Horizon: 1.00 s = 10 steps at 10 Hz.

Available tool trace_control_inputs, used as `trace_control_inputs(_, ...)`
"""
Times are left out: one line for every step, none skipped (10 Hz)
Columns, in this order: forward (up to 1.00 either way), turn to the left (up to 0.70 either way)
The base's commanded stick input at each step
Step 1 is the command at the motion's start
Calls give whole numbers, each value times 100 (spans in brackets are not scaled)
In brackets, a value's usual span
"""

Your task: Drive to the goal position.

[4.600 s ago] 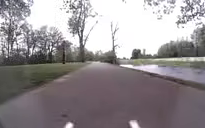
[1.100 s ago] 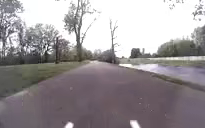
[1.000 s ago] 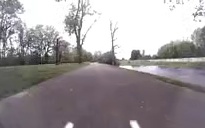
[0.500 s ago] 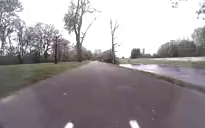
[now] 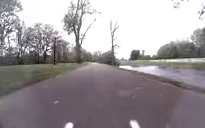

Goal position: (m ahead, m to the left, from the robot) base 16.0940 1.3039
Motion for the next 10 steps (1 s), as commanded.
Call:
trace_control_inputs(70, 0)
trace_control_inputs(70, 0)
trace_control_inputs(70, 0)
trace_control_inputs(70, 0)
trace_control_inputs(70, 0)
trace_control_inputs(70, 0)
trace_control_inputs(70, 0)
trace_control_inputs(70, 0)
trace_control_inputs(70, 0)
trace_control_inputs(70, 0)
